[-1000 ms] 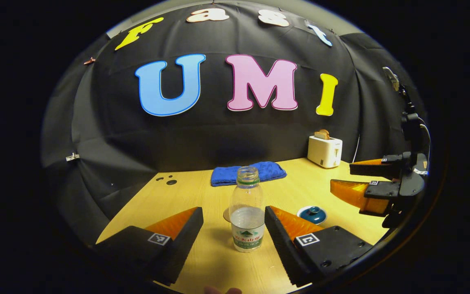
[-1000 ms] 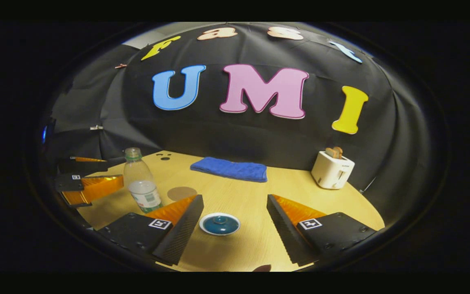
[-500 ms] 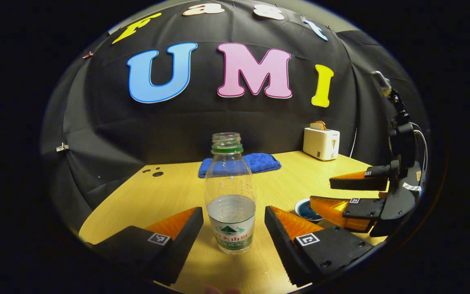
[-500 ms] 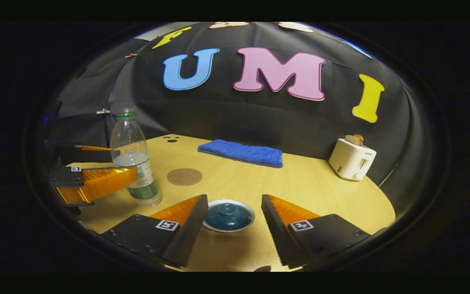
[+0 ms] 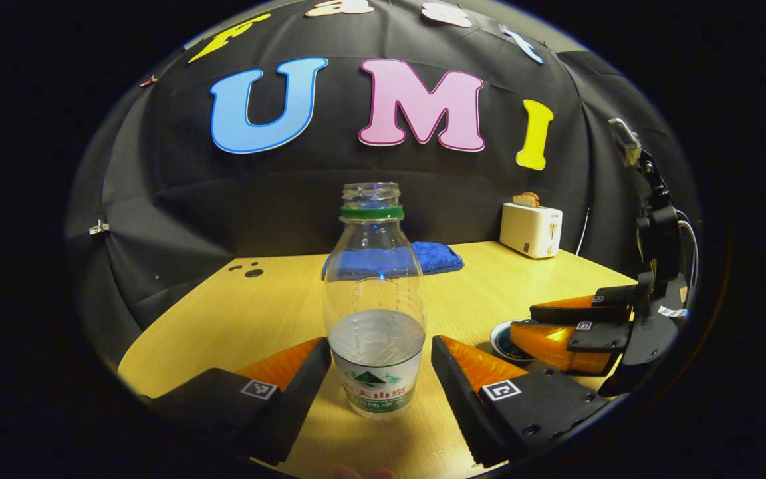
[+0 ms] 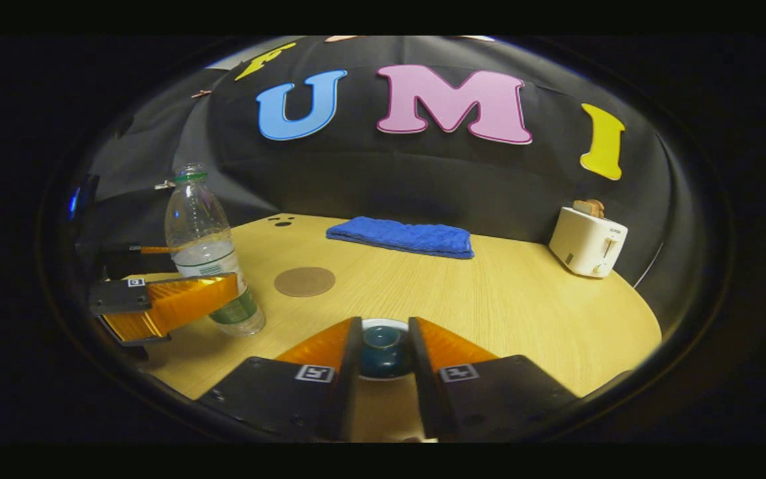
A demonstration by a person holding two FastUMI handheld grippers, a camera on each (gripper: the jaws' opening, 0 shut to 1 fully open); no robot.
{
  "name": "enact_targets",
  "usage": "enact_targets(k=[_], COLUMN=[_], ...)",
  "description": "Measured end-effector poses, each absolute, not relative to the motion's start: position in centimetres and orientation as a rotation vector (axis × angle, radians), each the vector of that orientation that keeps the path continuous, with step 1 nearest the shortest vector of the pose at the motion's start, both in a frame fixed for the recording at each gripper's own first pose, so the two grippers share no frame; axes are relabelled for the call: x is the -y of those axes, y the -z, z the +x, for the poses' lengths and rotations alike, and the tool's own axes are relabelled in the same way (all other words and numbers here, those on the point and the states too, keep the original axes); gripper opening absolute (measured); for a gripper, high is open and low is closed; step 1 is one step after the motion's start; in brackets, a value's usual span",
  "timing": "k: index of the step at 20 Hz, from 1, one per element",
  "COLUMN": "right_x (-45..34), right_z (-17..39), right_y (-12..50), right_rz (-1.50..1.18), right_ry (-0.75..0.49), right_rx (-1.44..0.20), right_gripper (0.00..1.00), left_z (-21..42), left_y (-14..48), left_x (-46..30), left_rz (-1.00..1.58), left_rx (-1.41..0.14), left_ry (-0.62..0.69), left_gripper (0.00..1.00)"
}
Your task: Open the teacup lid with one hand, grasp the water bottle and pour water into the teacup with the other hand; after pouring, place the water bottle on the coaster and then close the teacup lid.
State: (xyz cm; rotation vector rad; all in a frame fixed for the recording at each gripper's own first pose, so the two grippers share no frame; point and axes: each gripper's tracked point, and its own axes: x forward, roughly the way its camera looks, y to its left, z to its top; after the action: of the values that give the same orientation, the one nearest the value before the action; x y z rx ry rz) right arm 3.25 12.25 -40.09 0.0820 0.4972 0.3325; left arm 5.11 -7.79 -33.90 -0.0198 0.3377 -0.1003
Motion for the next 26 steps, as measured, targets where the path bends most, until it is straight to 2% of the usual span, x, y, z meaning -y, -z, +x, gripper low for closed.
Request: enact_targets(k=[1,4,7,9,10,18,19,20,21,22,23,24,26], right_x=[-12.4,-12.4,-11.9,-11.5,-11.2,-4.7,-3.7,-2.8,-2.0,-1.2,-0.5,0.5,1.6], right_z=[2.9,3.4,3.8,3.8,3.8,3.1,2.9,2.9,2.8,2.7,2.6,2.5,2.3], right_y=[39.9,40.2,39.5,38.5,38.1,35.6,35.6,35.5,35.5,35.4,35.3,35.0,34.5], right_rz=[0.078,0.105,0.115,0.124,0.124,0.112,0.104,0.101,0.103,0.108,0.108,0.11,0.11], right_ry=[-0.332,-0.34,-0.332,-0.322,-0.317,-0.212,-0.201,-0.187,-0.175,-0.162,-0.149,-0.138,-0.138], right_rx=[-0.494,-0.5,-0.486,-0.472,-0.465,-0.43,-0.43,-0.43,-0.43,-0.429,-0.427,-0.423,-0.418], right_gripper=[0.34,0.32,0.36,0.27,0.32,0.32,0.27,0.32,0.32,0.32,0.27,0.32,0.32], left_z=[5.1,5.1,5.1,5.1,5.2,5.1,4.9,4.9,4.4,4.7,4.8,4.8,4.7], left_y=[34.1,34.1,34.2,34.3,34.4,35.6,35.8,35.8,35.6,35.8,35.8,35.9,35.7], left_x=[7.8,7.7,7.8,7.8,7.8,7.7,7.7,7.6,7.3,7.4,7.4,6.9,6.6], left_rz=[-0.02,-0.021,-0.01,-0.011,-0.014,-0.063,-0.07,-0.07,-0.063,-0.052,-0.028,0.016,0.097], left_rx=[-0.339,-0.339,-0.34,-0.341,-0.344,-0.396,-0.401,-0.402,-0.401,-0.407,-0.411,-0.421,-0.434], left_ry=[0.099,0.095,0.094,0.093,0.091,0.066,0.062,0.051,0.038,0.036,0.03,0.006,-0.016], left_gripper=[0.96,0.96,0.96,0.96,0.96,0.95,0.95,0.92,0.87,0.82,0.77,0.79,0.77])
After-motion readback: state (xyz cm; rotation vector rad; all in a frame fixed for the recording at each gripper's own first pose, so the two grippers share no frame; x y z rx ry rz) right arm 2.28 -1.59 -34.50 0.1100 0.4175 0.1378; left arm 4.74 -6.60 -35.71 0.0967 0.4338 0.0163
